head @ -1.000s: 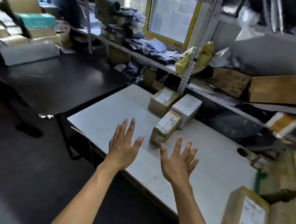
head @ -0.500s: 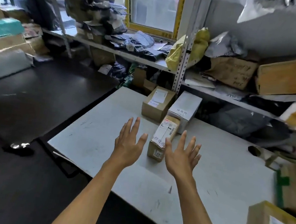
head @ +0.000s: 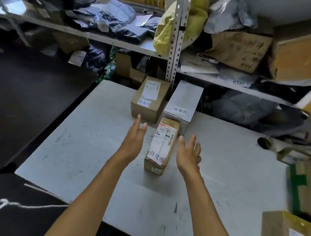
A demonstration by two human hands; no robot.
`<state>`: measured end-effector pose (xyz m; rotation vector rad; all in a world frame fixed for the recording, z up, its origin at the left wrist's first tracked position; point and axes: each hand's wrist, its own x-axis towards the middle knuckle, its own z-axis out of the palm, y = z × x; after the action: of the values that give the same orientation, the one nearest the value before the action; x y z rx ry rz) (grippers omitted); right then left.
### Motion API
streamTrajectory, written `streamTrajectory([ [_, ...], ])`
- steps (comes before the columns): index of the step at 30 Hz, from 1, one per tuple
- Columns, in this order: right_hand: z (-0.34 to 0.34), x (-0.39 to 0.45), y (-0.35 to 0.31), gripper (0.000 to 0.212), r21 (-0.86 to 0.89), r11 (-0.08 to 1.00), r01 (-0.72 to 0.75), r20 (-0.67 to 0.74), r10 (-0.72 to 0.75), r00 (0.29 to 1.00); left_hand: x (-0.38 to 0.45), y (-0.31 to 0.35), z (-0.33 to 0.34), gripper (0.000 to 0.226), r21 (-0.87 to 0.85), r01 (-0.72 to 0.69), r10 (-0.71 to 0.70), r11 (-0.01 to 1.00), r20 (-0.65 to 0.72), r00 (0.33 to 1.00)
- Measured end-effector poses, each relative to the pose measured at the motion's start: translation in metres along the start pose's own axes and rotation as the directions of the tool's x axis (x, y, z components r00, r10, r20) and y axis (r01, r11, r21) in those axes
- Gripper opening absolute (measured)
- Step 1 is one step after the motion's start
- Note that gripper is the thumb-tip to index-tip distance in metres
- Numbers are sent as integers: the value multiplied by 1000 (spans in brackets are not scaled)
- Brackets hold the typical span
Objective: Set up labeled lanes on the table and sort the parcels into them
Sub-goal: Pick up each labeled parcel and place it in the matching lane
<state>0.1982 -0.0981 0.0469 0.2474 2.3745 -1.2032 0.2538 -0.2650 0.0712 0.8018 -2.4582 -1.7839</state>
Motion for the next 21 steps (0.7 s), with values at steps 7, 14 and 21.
streamTrajectory([
  [7, 12, 29, -7, 79, 537, 754, -378, 269, 273, 924, 52, -10, -1, 71, -172, 385, -340, 907, 243, 908],
  [14, 18, 30, -40, 81, 533, 710, -461, 339, 320, 885, 78, -19, 14, 75, -167, 537, -458, 827, 355, 815],
  [21, 50, 62, -29, 96, 602, 701, -381, 359, 189, 914, 80, -12, 29, 69, -110, 494, -387, 862, 487, 783],
])
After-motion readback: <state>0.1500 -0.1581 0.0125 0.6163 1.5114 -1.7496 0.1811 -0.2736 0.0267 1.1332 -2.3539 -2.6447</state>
